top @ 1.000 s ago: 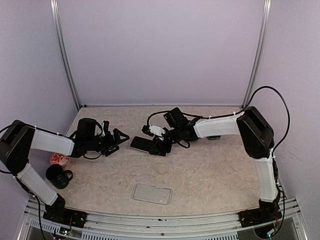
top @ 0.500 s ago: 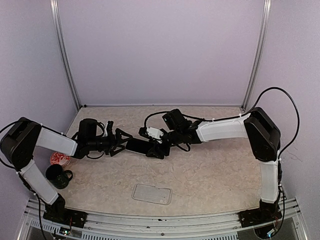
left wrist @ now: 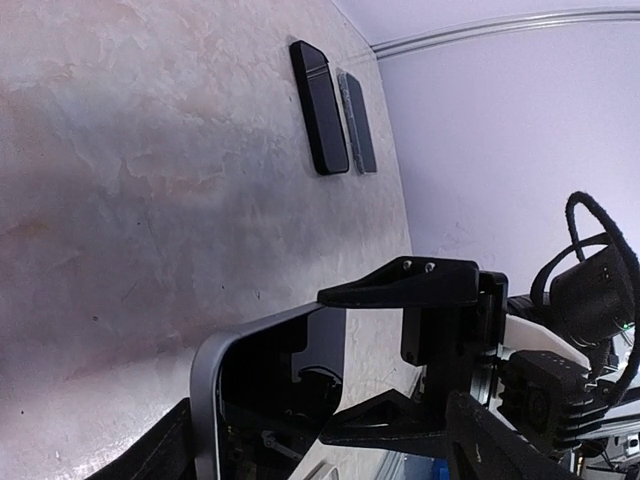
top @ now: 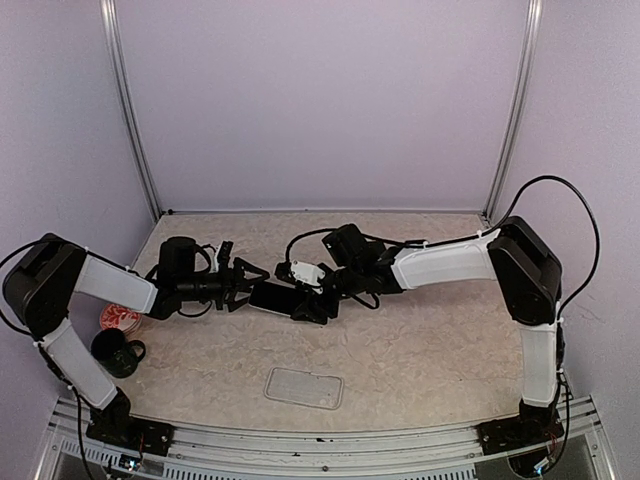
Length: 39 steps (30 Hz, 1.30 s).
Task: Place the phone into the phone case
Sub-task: Pick up the phone at the center of the board, then pass from the right arm to the left
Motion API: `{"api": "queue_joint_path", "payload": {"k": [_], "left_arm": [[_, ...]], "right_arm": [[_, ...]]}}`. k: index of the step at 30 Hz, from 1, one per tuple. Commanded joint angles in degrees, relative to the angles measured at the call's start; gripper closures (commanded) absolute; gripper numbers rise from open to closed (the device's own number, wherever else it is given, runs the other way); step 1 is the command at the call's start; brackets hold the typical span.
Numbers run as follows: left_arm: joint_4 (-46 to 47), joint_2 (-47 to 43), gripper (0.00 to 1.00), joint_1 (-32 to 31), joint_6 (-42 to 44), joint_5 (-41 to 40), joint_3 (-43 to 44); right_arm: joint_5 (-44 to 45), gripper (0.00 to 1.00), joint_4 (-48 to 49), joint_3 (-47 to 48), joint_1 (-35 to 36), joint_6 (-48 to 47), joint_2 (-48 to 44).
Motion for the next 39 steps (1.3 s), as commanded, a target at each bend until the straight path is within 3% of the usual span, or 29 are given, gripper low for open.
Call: {"api": "queue_joint_path", "payload": {"k": [1, 6, 13, 28, 31, 38, 39], "left_arm": [[2.76, 0.0, 0.22, -0.58, -1.1, 2.7, -0.44], [4.09, 0.42, 0.31, -1.01, -2.06, 3.89, -0.44], [4.52, 0.43, 0.59, -1.21, -2.4, 4.21, -0.44], [0.3, 0.03, 0.97, -1.47, 0.27, 2.09, -0.26], [0.41, -0.23, 1.0, -1.58, 0.42, 2.05, -0.26], [0.52, -2.41, 1.0, -1.89, 1.12, 1.43, -0.6], [0.45, -3.18, 1.0, -1.91, 1.26, 1.21, -0.69]], "right_arm": [[0.59, 0.6, 3.32, -0.16, 1.3, -1.13, -3.86], [1.16, 0.6, 4.04, -0.45, 1.49, -1.53, -4.1], [1.67, 0.6, 4.81, -0.74, 1.49, -1.93, -4.52], [2.55, 0.58, 4.48, -1.18, 1.49, -2.34, -5.18], [2.85, 0.49, 4.29, -1.29, 1.49, -1.8, -5.56], [3.79, 0.02, 3.83, -1.51, 1.49, 1.88, -7.79], [3.55, 0.01, 3.84, -1.83, 1.49, 2.67, -8.57]]}}
